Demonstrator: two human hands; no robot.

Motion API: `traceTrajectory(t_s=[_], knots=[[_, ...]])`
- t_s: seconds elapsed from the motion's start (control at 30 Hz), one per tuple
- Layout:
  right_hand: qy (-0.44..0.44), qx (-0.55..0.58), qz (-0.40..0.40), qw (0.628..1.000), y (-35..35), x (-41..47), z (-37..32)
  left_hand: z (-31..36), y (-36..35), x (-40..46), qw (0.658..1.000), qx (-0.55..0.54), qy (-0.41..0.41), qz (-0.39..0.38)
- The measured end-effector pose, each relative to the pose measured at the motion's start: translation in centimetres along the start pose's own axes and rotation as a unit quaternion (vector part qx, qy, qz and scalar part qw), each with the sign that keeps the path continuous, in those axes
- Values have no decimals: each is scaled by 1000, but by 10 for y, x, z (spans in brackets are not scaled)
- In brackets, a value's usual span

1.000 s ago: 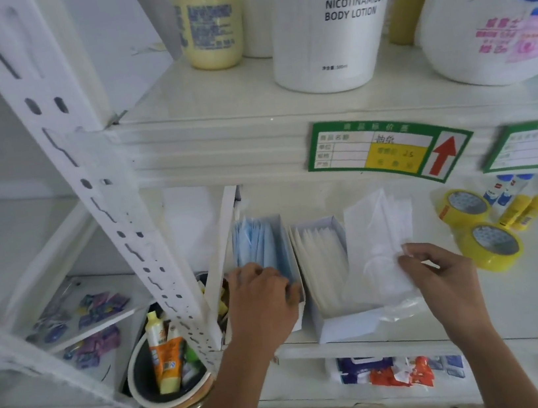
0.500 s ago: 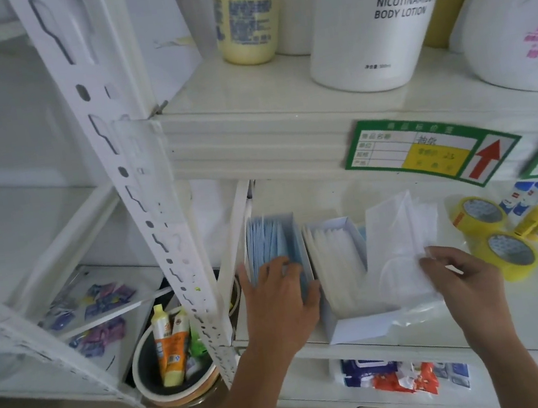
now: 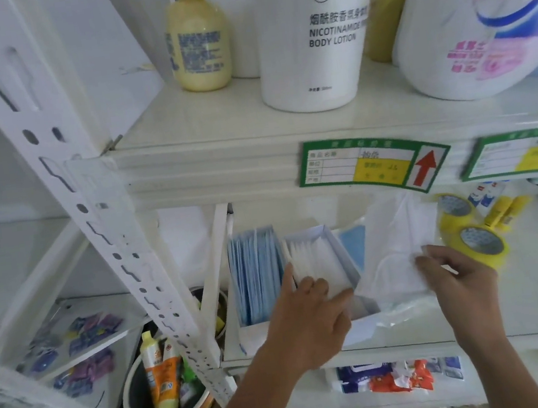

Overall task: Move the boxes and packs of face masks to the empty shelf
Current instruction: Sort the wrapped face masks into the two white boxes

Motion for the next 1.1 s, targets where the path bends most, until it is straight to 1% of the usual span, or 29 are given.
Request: traceTrajectory(t_s=[0.1, 0.3, 0.4, 0.47, 0.5, 0.57, 0.67, 0.83, 0.9, 1.0, 1.1], knots=[[-4, 1, 1, 1000, 1, -2, 2, -1, 5, 10, 999, 51, -15, -6], [4, -3, 0, 1000, 1, -7, 2, 12, 11, 35, 995, 75, -58, -32], [-4, 3, 3, 1000, 6, -8, 2, 15, 14, 38, 992, 89, -93, -11], [-9, 13, 6, 1000, 10, -6, 0, 12, 16, 36, 990, 83, -114, 0], [-9, 17, 7, 1000, 12, -6, -2, 8, 15, 34, 990, 71, -118, -7], [-3, 20, 7, 1000, 11, -5, -7, 1, 11, 32, 993, 42, -113, -20], [7, 19, -2, 1000, 6, -2, -15, 0, 10, 30, 993, 20, -118, -14], [14, 22, -13, 1000, -2, -2, -16, 5, 3, 33, 982, 93, -163, -32], [12, 20, -28, 999, -8, -4, -15, 5, 3, 32, 979, 113, -167, -38], [0, 21, -26, 999, -8, -6, -11, 9, 1, 34, 973, 132, -184, -51], [-4, 18, -20, 1000, -6, -8, -11, 10, -1, 38, 968, 147, -184, -89]])
Point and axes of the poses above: each hand's wrist, its own x-axis towards the middle knuckle, its own y-axis out of the back of the hand, z = x × y, the point moved 8 cm from there along x, towards the middle knuckle, and after that the axes turned 6 degrees about -z, right-handed, at the moved point
